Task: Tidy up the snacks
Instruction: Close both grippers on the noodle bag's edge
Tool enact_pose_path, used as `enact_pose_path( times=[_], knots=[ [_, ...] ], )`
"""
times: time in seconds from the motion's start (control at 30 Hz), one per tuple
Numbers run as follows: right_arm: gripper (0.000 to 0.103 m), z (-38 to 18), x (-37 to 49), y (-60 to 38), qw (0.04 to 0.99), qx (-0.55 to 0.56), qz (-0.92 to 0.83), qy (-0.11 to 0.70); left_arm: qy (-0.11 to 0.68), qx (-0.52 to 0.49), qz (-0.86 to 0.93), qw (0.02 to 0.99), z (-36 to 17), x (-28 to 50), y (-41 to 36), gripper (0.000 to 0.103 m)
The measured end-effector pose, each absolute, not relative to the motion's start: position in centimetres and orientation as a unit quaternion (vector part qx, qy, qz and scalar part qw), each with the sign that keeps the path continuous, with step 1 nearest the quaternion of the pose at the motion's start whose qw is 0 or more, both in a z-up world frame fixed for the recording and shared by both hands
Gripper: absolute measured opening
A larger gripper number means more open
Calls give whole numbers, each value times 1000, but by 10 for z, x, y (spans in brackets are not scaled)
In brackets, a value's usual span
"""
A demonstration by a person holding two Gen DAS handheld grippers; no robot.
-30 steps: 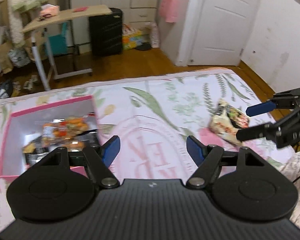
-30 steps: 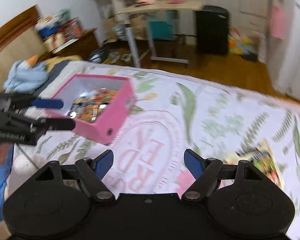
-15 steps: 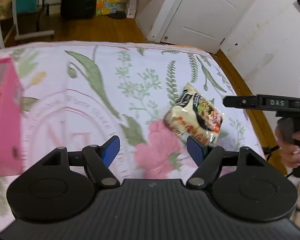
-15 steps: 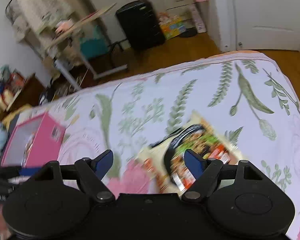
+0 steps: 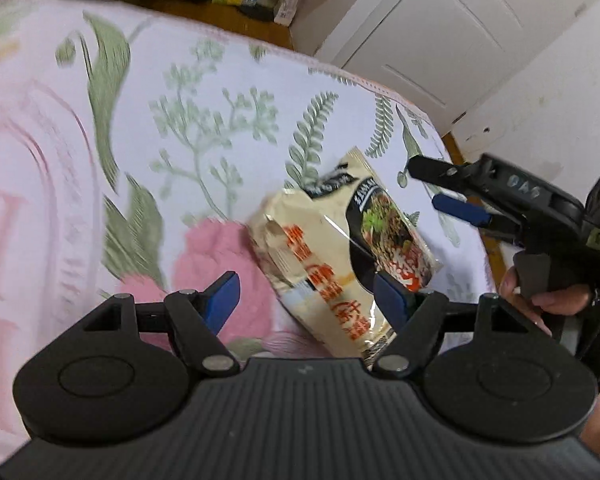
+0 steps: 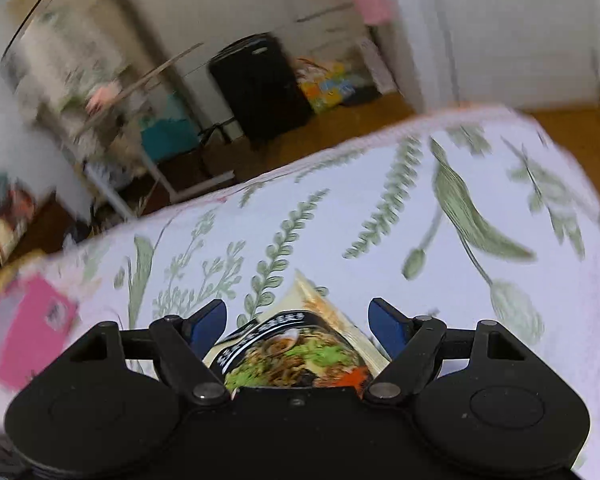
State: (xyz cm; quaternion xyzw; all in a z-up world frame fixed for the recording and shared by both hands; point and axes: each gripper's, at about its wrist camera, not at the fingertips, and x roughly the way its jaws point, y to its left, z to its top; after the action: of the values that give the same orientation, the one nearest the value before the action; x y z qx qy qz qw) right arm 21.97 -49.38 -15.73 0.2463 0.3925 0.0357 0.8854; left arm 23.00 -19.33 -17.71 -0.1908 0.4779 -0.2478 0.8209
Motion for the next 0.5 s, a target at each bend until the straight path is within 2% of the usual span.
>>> enact_pose_path(
  times=[0.1, 0.27, 0.3, 0.5],
  knots=[
    [82, -173, 222, -500, 863, 287, 35, 415, 480, -220, -251, 811, -192, 231, -196, 73],
    [82, -187, 229, -487, 866, 224, 16, 447, 482, -216, -270, 805, -200, 225, -203, 73],
    [85, -189, 230, -486, 867, 222, 12, 445, 484, -211, -275, 803, -199, 223, -206, 73],
    [88, -187, 227, -482, 839, 255, 88, 472, 492, -215, -286, 794, -197, 218, -209, 73]
  ],
)
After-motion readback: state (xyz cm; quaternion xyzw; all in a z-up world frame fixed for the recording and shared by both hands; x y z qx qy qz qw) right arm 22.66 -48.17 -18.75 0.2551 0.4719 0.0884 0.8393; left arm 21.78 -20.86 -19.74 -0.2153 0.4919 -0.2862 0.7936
